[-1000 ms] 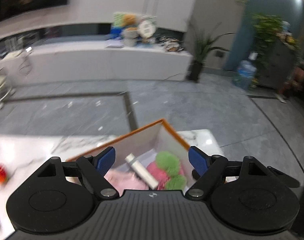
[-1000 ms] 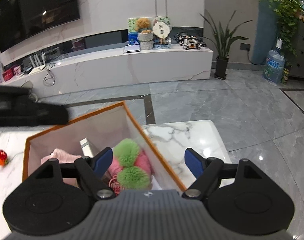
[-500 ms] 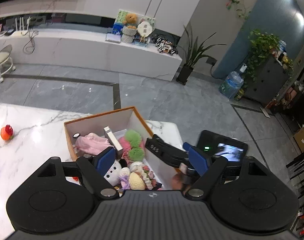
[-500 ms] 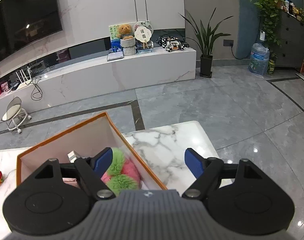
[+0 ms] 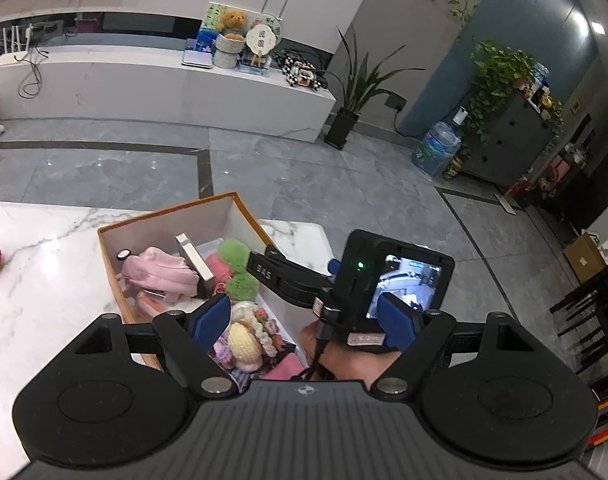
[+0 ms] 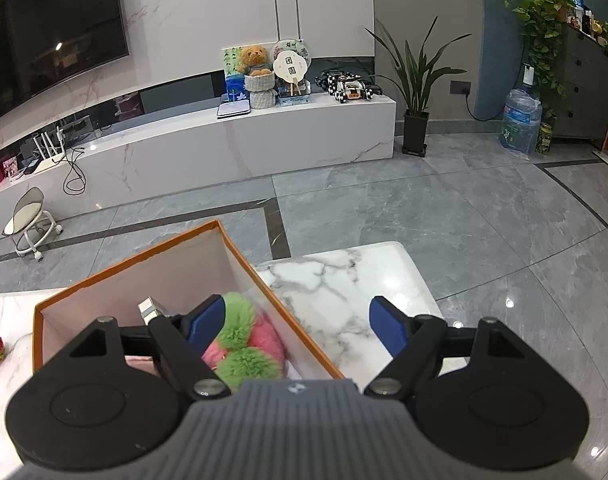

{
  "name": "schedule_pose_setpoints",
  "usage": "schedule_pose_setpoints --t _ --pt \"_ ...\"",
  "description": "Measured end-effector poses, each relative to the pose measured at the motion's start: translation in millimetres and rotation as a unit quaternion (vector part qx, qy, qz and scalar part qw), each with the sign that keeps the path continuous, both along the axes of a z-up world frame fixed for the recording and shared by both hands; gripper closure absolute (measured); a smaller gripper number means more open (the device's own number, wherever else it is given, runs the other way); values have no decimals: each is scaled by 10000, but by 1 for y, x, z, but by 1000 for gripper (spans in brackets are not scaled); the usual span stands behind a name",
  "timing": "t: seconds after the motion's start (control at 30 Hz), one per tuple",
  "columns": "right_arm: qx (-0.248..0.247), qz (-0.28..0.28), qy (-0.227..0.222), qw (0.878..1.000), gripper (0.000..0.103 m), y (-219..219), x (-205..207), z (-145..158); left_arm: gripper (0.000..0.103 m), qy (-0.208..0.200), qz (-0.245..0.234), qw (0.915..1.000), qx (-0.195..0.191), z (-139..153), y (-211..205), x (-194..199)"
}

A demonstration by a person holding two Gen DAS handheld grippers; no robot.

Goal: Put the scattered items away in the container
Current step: 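Open both grippers over the box and withdraw them toward the table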

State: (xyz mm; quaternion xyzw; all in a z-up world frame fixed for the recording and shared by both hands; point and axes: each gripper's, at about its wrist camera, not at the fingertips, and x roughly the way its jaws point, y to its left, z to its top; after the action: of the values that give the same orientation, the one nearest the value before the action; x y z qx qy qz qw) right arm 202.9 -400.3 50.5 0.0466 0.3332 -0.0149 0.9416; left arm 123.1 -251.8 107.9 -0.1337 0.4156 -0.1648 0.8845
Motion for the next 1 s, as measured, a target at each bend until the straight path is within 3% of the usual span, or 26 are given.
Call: schedule_pose_setpoints --t 0.27,0.57,0.67,0.8,1.0 --pt "3 35 -15 10000 22 3 -1 2 8 14 -71 9999 70 -2 -4 -4" --pt "-38 76 -46 10000 22 12 0 7 8 97 248 9996 94 -9 21 3" --pt "-65 143 -148 9998 22 23 -2 12 8 90 434 9989 163 -18 43 4" --pt "-102 239 -298 9992 22 39 -5 18 8 -89 758 9970 -137 -28 91 5" --pt "-156 384 -524 9978 22 64 -9 27 8 -479 1174 9913 365 -38 158 0"
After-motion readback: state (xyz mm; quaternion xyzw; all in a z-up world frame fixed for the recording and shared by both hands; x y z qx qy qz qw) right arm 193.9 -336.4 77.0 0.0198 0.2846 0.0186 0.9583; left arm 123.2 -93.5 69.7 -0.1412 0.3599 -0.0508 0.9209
